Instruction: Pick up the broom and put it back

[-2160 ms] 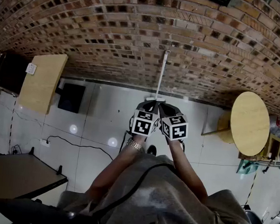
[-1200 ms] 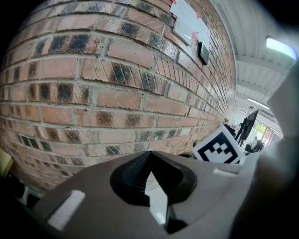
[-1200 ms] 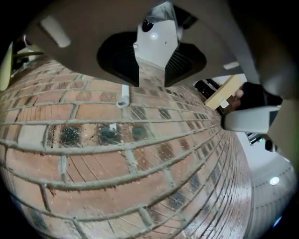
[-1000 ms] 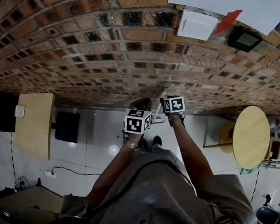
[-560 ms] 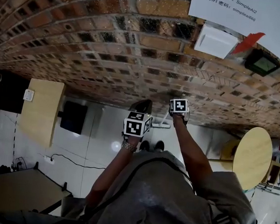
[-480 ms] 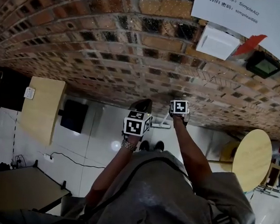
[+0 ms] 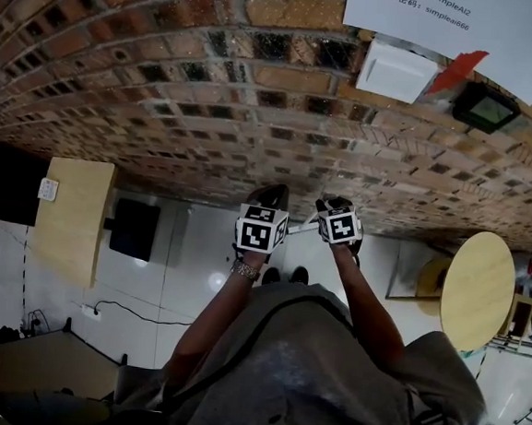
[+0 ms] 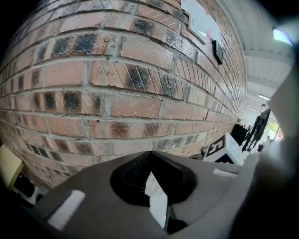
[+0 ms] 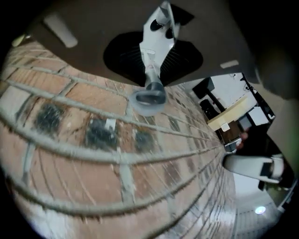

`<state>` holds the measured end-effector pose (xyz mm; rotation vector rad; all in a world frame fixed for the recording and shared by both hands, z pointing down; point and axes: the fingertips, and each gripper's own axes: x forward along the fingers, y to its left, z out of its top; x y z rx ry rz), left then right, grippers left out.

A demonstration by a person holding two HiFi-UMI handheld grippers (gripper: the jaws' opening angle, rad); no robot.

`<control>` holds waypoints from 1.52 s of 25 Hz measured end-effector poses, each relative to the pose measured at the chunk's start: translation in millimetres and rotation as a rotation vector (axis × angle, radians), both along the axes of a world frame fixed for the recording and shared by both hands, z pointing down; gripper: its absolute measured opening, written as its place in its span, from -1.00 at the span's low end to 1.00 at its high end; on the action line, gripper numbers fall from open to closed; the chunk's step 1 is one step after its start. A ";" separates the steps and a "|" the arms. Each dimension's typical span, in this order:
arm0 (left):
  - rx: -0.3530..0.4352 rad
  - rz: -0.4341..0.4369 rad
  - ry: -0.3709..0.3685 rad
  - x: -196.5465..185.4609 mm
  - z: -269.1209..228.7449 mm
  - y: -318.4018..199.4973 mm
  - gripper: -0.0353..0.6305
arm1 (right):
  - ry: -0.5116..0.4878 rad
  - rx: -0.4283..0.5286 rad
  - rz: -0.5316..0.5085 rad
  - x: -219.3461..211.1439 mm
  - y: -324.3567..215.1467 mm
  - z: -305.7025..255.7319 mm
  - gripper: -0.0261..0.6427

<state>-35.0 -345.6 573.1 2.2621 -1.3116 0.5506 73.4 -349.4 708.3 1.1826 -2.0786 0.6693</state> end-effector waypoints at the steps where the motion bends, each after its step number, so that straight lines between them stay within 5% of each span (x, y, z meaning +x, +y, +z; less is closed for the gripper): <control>1: 0.004 0.006 0.000 2.8 0.4 -2.0 -0.89 | -0.004 0.019 -0.005 -1.0 4.6 -17.5 -0.63; 8: 0.023 0.045 0.008 26.7 1.3 -6.4 -0.89 | -0.090 0.083 0.040 3.6 6.7 -108.3 -0.63; 18: 0.017 0.061 -0.011 32.3 1.7 3.2 -0.89 | -0.146 0.091 0.035 -7.0 12.3 -139.3 -0.63; 31: -0.016 0.047 0.013 26.4 1.7 10.5 -0.88 | -0.097 0.085 0.000 -11.4 18.5 -132.3 -0.62; 38: -0.027 0.009 0.005 12.7 7.1 25.4 -0.88 | -0.023 -0.071 0.003 -2.9 29.7 -25.3 -0.62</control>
